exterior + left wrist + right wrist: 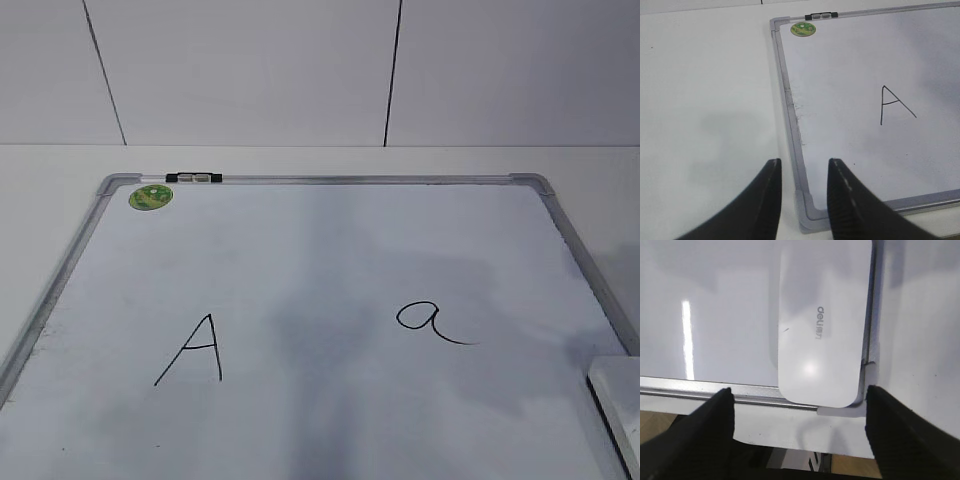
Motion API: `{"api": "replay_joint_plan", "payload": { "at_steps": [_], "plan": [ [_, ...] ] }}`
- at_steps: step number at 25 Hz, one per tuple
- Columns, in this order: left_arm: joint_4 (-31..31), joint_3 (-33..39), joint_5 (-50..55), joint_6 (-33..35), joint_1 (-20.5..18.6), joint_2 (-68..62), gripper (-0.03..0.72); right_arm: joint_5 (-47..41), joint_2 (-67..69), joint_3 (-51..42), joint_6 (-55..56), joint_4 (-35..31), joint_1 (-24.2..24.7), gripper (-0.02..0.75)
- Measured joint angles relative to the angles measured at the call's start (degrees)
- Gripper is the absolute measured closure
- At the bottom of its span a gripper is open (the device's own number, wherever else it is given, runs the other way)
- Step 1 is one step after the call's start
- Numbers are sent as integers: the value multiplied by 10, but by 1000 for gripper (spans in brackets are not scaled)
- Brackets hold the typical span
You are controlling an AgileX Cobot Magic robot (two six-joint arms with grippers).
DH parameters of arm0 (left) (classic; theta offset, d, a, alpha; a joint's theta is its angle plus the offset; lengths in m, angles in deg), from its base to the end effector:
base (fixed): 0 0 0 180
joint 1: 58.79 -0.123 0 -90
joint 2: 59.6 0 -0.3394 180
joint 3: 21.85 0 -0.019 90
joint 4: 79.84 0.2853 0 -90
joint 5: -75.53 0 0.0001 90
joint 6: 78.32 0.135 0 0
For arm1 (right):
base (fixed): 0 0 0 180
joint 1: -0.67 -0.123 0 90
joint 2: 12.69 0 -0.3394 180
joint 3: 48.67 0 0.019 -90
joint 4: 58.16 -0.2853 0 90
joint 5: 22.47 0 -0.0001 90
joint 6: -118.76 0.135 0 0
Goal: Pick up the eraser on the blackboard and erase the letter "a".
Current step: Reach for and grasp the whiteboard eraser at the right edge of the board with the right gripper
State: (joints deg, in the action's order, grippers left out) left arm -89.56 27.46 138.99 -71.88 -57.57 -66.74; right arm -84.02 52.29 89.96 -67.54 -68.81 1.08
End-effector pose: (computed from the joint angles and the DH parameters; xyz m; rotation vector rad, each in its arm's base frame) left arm 0.0061 -0.0205 0.2727 0.1517 2.0784 -0.1492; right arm 0.1645 0.0208 0.2384 -0.0457 2.9119 0.2337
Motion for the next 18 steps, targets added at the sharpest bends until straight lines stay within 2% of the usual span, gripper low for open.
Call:
{"api": "replay_joint_plan", "payload": {
  "at_steps": [9, 18],
  "plan": [
    [0, 0, 0, 0, 0, 0, 453, 24, 40, 1, 0, -21, 0, 94],
    [0, 0, 0, 0, 0, 0, 454, 46, 81, 1, -1, 2, 0, 96]
  ]
}}
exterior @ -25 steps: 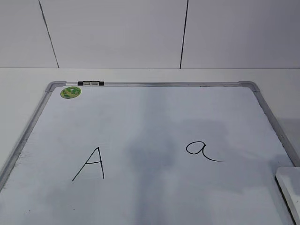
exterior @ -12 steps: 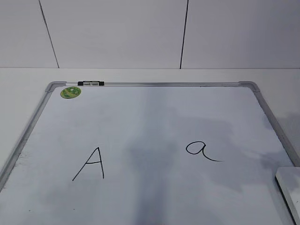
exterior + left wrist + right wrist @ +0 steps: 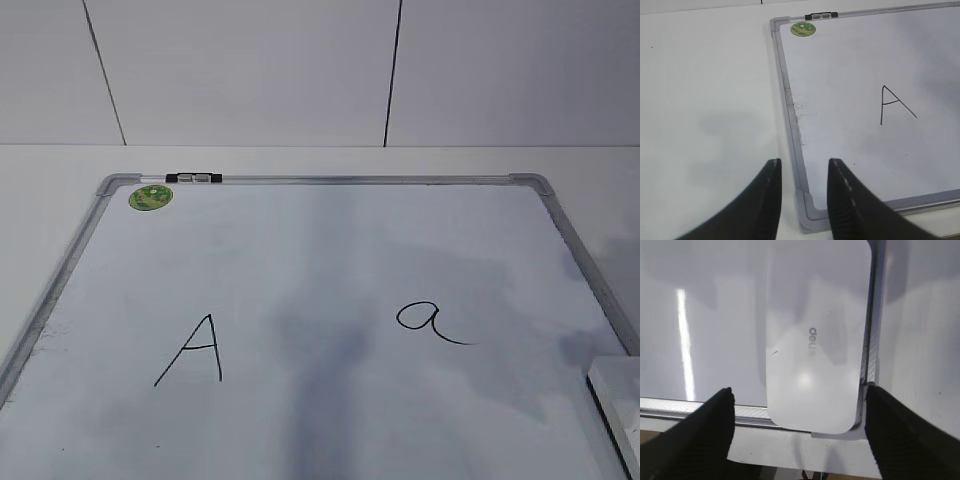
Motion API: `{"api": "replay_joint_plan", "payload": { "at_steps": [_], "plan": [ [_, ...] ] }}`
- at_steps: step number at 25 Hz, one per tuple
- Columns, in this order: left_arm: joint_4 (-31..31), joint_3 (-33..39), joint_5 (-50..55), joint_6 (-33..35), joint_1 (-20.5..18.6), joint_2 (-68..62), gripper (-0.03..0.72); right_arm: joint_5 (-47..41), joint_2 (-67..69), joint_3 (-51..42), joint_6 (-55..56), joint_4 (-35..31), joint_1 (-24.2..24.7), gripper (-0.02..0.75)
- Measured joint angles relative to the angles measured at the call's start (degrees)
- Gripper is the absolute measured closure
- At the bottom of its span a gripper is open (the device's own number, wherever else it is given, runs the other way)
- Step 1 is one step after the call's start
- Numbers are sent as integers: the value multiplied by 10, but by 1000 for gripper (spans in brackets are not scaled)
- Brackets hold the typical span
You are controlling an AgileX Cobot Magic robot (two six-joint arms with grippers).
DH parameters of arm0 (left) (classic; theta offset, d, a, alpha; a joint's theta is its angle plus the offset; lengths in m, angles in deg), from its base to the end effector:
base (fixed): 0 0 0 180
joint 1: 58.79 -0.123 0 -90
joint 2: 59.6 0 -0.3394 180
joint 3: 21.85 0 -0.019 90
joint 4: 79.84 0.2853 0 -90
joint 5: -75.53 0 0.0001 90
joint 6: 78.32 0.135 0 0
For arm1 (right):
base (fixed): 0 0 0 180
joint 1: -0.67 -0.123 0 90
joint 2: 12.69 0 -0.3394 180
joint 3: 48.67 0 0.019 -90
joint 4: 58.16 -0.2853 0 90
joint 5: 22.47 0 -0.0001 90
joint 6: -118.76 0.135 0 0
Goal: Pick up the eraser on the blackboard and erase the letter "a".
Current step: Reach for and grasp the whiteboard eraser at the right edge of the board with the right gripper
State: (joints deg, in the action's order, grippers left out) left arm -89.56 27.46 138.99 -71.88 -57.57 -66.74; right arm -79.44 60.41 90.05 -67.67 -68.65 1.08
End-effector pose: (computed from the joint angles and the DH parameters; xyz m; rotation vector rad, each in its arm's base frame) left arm 0.0061 -0.0205 0.2727 0.1517 2.0784 -0.1492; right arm 0.1902 0.0193 0.2155 -0.0248 2.9732 0.2260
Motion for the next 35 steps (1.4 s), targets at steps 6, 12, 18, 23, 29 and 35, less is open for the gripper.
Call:
{"api": "replay_joint_plan", "payload": {
  "at_steps": [6, 12, 18, 23, 29, 35],
  "plan": [
    [0, 0, 0, 0, 0, 0, 453, 24, 36, 0, -9, 1, 0, 98],
    [0, 0, 0, 0, 0, 0, 453, 36, 57, 6, -10, 12, -11, 102],
    [0, 0, 0, 0, 0, 0, 454, 39, 64, 19, 28, 42, -30, 102],
    [0, 0, 0, 0, 0, 0, 454, 37, 64, 20, 35, 39, -30, 102],
    [0, 0, 0, 0, 0, 0, 454, 35, 64, 21, 35, 38, -30, 101],
    [0, 0, 0, 0, 0, 0, 454, 32, 64, 21, 35, 37, -30, 61]
  ]
}}
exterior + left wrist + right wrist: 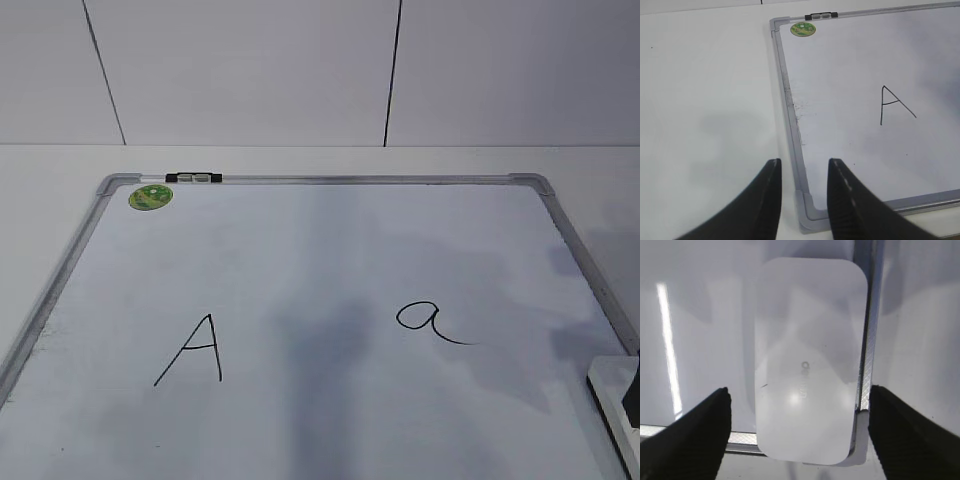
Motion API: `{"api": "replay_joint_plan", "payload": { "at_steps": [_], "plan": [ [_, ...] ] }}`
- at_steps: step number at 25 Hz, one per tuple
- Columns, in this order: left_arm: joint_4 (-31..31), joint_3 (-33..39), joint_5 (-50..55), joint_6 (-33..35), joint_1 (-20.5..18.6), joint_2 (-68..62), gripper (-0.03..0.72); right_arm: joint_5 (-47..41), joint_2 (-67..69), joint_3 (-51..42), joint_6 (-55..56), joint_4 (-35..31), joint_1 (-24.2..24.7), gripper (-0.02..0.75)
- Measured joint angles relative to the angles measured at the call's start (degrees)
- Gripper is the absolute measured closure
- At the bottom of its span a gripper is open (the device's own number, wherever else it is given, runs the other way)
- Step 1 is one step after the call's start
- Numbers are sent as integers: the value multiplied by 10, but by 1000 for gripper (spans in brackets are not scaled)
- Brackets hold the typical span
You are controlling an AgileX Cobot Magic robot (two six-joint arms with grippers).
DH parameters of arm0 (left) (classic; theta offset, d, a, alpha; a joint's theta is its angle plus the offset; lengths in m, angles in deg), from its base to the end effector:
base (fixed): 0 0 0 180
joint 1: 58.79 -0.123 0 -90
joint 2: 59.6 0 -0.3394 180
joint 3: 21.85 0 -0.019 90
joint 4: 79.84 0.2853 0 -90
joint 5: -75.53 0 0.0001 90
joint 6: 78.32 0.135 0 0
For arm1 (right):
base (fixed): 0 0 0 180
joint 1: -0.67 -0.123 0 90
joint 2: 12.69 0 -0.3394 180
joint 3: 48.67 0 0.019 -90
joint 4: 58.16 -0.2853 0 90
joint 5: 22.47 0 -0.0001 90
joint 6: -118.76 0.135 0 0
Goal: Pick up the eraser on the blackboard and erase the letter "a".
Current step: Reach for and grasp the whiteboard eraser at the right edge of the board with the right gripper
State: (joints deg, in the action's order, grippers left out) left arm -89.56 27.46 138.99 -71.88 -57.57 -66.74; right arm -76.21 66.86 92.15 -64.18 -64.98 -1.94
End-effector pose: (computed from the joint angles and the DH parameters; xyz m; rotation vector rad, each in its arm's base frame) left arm 0.0061 -0.0205 0.2727 0.1517 2.0784 -0.1492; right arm 0.2149 0.0227 0.2031 -0.0492 3.0059 0.1508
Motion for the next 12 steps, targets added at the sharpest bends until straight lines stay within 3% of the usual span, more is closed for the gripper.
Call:
{"api": "replay_joint_plan", "payload": {
  "at_steps": [12],
  "plan": [
    [0, 0, 0, 0, 0, 0, 454, 3, 24, 0, 0, -1, 0, 62]
  ]
}}
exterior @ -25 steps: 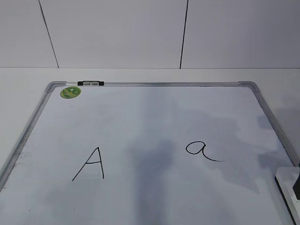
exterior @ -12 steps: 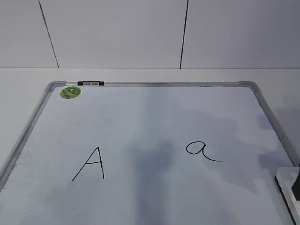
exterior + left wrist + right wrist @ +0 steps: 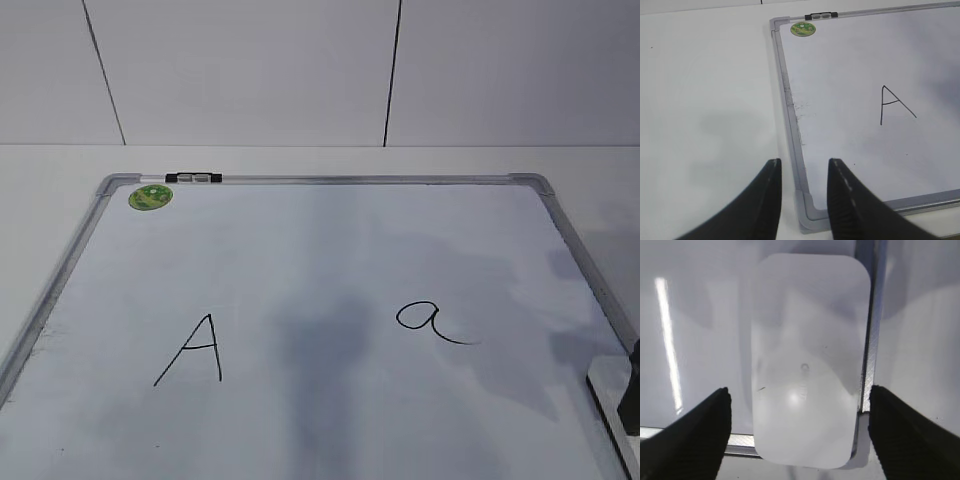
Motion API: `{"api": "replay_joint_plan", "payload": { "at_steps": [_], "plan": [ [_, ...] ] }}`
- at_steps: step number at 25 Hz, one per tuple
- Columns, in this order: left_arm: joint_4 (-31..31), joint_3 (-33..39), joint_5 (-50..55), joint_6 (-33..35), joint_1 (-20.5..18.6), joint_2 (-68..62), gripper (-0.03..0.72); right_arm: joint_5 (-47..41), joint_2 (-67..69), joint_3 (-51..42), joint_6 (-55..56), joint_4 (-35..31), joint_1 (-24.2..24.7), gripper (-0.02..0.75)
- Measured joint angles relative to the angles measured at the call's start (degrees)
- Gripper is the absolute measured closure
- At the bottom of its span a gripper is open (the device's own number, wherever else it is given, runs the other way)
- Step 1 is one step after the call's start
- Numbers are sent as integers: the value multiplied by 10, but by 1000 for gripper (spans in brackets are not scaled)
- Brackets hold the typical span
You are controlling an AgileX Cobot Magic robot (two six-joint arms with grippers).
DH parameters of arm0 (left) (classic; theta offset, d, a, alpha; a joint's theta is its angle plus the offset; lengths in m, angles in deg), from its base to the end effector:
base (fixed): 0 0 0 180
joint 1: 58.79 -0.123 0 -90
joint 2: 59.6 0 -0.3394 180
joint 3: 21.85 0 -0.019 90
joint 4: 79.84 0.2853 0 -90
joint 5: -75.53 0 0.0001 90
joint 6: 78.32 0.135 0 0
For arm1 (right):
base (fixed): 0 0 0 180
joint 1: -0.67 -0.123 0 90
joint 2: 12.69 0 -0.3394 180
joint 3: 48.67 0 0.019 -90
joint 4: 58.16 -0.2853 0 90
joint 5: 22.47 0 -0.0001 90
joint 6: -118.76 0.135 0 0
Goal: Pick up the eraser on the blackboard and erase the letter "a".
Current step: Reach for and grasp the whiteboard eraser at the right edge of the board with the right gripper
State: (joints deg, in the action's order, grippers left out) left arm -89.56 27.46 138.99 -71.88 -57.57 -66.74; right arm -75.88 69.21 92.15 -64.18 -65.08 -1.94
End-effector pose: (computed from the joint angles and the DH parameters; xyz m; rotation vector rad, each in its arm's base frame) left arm 0.0061 -0.0205 0.2727 0.1517 2.0784 -0.1492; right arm 0.2188 0.0231 0.1943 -0.0448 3.0412 0.1524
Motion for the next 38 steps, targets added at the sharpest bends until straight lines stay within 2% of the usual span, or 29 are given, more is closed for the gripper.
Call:
{"api": "replay_joint_plan", "payload": {
  "at_steps": [16, 23, 38],
  "plan": [
    [0, 0, 0, 0, 0, 0, 454, 33, 75, 1, 0, 0, 0, 75],
    [0, 0, 0, 0, 0, 0, 454, 42, 77, 1, 0, 0, 0, 155],
    [0, 0, 0, 0, 0, 0, 454, 43, 79, 2, 1, 0, 0, 158]
  ]
}}
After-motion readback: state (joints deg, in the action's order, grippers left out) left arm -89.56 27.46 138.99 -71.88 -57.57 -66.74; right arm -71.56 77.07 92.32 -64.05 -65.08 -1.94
